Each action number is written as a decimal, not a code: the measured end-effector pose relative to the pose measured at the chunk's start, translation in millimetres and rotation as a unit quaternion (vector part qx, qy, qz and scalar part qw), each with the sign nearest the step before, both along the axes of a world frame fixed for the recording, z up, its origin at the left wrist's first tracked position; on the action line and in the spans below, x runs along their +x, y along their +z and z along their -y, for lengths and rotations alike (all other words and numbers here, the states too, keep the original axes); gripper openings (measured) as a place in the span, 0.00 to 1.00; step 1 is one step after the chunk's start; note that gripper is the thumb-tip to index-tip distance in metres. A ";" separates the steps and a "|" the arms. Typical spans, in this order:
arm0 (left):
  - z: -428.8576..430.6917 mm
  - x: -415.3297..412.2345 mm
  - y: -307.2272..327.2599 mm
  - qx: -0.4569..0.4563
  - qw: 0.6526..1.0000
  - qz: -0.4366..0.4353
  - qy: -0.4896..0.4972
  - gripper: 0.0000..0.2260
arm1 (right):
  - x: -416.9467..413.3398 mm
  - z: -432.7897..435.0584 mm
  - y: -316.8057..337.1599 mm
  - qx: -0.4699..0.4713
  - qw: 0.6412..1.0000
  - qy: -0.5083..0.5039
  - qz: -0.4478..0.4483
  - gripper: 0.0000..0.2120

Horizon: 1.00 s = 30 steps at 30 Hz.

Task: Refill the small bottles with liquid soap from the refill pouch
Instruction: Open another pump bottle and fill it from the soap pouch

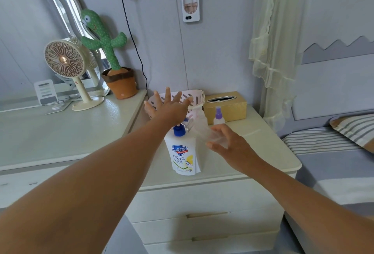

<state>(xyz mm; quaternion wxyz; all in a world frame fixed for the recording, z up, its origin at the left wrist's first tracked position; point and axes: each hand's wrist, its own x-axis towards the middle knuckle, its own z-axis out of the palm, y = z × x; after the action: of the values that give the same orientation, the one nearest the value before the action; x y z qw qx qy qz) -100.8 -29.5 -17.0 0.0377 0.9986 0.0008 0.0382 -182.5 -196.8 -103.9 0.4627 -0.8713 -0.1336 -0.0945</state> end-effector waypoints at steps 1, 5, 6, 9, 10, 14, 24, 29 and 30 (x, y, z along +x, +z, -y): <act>0.1 -0.1 -1.0 0.002 1.000 -0.004 -0.003 0.22 | 0.1 -0.3 0.4 0.001 1.000 0.000 0.000 0.20; -0.6 -4.2 -11.6 -0.014 1.000 -0.024 -0.003 0.22 | -1.4 -0.7 -3.6 -0.016 1.000 0.003 -0.004 0.19; 0.2 -4.1 -14.0 -0.022 0.999 -0.030 0.002 0.22 | -2.1 0.2 -4.9 -0.020 1.000 0.003 -0.005 0.19; -0.1 -5.3 -12.0 -0.011 0.999 -0.034 0.000 0.22 | -2.4 -0.7 -4.2 -0.018 1.000 0.006 -0.008 0.19; -0.3 -5.0 -10.2 -0.009 0.999 -0.034 -0.003 0.22 | -2.0 -0.5 -4.2 -0.019 1.000 0.007 -0.008 0.19; -4.2 5.5 -2.3 -0.003 1.000 -0.003 0.008 0.24 | 1.2 -0.5 1.3 -0.018 1.000 0.006 0.004 0.19; 3.3 -12.6 -6.8 -0.037 0.998 -0.045 0.011 0.21 | -3.4 -0.8 -3.5 -0.026 1.000 0.004 0.007 0.19; 0.9 -5.8 7.7 0.001 1.000 -0.018 0.000 0.21 | 0.4 -1.1 -0.9 -0.006 1.000 0.000 0.013 0.19; 0.2 -5.7 10.9 0.011 1.000 -0.015 -0.002 0.21 | 1.6 -1.5 0.2 -0.002 1.000 -0.001 0.015 0.19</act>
<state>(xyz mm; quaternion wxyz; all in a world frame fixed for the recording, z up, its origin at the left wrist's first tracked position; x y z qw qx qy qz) -106.5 -29.7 -6.1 0.0273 0.9993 -0.0015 0.0236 -180.9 -195.2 -103.7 0.4593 -0.8706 -0.1400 -0.1074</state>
